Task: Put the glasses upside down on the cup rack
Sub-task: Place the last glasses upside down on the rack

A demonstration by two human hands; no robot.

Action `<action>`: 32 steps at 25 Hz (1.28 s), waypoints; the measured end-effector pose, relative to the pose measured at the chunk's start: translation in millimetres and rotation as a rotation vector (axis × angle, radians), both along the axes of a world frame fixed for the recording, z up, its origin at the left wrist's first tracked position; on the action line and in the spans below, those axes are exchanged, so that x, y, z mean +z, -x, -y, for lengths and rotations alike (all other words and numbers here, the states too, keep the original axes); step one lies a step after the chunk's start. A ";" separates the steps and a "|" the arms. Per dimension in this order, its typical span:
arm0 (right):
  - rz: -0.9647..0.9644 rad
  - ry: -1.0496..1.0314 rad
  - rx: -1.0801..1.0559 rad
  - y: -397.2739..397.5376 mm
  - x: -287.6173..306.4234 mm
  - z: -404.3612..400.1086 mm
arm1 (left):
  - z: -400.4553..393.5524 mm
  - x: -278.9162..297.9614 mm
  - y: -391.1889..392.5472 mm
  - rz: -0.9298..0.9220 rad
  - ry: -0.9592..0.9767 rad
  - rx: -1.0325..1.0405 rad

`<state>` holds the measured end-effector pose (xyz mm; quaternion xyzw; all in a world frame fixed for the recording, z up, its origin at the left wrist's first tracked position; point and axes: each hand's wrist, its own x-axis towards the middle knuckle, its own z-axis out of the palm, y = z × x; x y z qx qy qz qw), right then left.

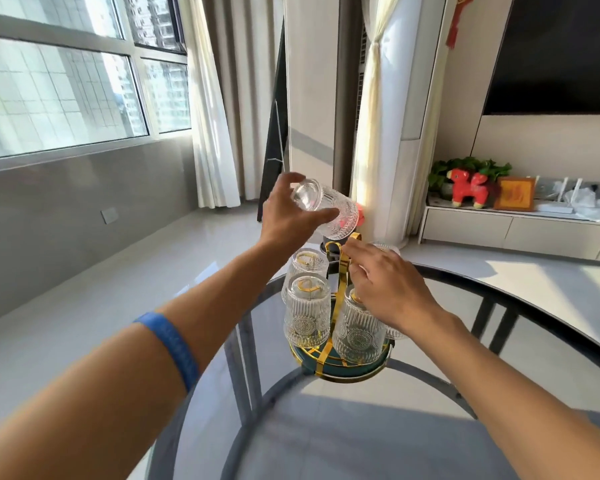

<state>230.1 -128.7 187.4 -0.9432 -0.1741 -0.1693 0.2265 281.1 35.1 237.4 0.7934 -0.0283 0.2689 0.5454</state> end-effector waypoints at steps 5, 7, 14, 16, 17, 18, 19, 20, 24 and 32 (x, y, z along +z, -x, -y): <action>0.025 -0.002 0.020 -2.5 -15.1 0.8 | 18.9 2.8 -52.3 -0.107 -0.370 0.000; 0.060 0.003 0.006 -3.4 -17.2 -0.9 | 25.8 -4.9 -63.6 -0.158 -0.462 -0.032; 0.092 0.017 -0.003 -3.5 -18.1 -2.0 | 33.7 -47.5 -78.3 -0.236 -0.741 -0.028; 0.089 0.024 -0.006 -4.3 -18.8 -2.8 | 30.8 -54.7 -78.5 -0.267 -0.768 -0.027; 0.088 0.023 -0.009 -4.3 -19.4 -3.3 | 30.4 -55.4 -78.2 -0.289 -0.785 -0.021; 0.085 0.023 -0.015 -3.8 -19.7 -3.5 | 30.4 -53.9 -77.8 -0.316 -0.813 -0.010; 0.084 0.021 -0.017 -3.7 -20.0 -3.7 | 30.2 -51.4 -77.0 -0.345 -0.846 -0.001; 0.084 0.021 -0.020 -3.5 -19.9 -4.0 | 29.2 -47.9 -76.3 -0.379 -0.888 -0.001; 0.082 0.016 -0.019 -2.1 -20.1 -4.7 | 16.1 -35.2 -69.7 -0.547 -0.952 -0.161; 0.050 0.058 -0.037 2.9 -20.1 -6.0 | -10.5 -44.2 -63.6 -0.491 -0.785 -0.096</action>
